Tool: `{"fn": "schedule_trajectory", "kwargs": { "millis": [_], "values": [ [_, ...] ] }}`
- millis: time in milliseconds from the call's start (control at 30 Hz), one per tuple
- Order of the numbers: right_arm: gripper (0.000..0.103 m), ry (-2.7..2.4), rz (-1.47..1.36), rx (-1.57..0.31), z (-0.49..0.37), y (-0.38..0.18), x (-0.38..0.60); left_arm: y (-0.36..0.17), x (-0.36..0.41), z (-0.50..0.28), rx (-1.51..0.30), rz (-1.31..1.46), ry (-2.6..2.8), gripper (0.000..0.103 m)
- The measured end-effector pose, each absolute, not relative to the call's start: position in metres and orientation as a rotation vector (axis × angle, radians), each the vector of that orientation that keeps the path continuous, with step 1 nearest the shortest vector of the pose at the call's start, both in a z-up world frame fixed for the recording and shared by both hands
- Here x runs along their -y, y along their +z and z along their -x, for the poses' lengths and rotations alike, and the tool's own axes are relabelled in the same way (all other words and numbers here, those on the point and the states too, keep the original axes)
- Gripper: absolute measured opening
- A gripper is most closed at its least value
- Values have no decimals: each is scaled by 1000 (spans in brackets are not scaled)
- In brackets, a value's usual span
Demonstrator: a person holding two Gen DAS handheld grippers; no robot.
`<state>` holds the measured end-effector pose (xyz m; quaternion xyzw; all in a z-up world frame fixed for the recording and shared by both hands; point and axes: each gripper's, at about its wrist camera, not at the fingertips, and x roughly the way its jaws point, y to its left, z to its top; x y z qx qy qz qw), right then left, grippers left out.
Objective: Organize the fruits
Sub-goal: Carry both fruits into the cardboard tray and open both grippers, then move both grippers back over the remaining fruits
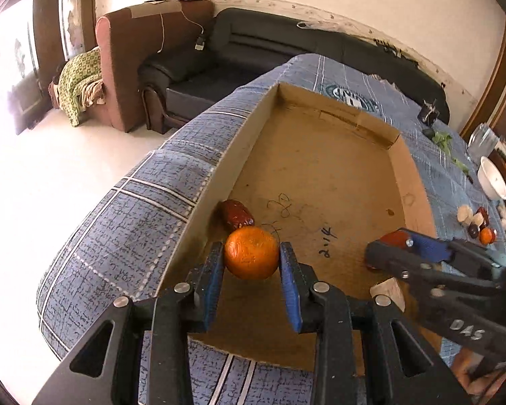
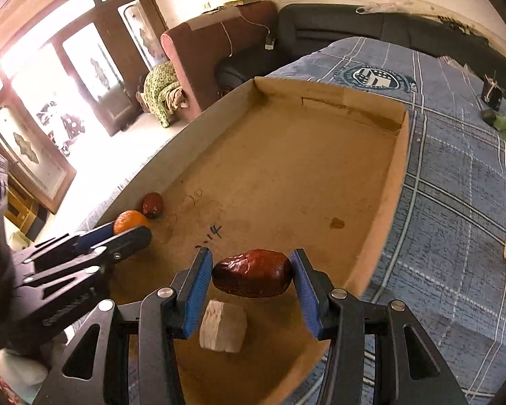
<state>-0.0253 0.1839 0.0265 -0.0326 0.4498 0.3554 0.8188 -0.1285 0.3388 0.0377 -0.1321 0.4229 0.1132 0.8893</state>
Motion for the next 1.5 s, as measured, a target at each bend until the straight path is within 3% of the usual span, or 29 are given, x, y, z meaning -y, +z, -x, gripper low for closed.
{"fn": "schedule_trajectory", "kwargs": {
  "millis": [100, 233, 400, 867, 1267, 1500],
  "values": [
    [54, 747, 91, -939, 27, 26, -189, 45, -340, 134, -852, 289, 234, 46],
    [63, 745, 68, -940, 26, 30, -186, 58, -338, 141, -820, 290, 230, 50],
    [65, 732, 2, -902, 28, 49, -160, 71, -336, 150, -780, 312, 227, 55],
    [71, 537, -188, -836, 27, 72, -17, 91, -285, 152, -758, 273, 125, 60],
    [73, 222, -416, -796, 21, 64, 168, 92, -196, 123, -804, 229, -91, 63],
    [73, 179, -443, -838, 4, 47, 187, 82, -133, 91, -842, 181, -209, 63]
  ]
}}
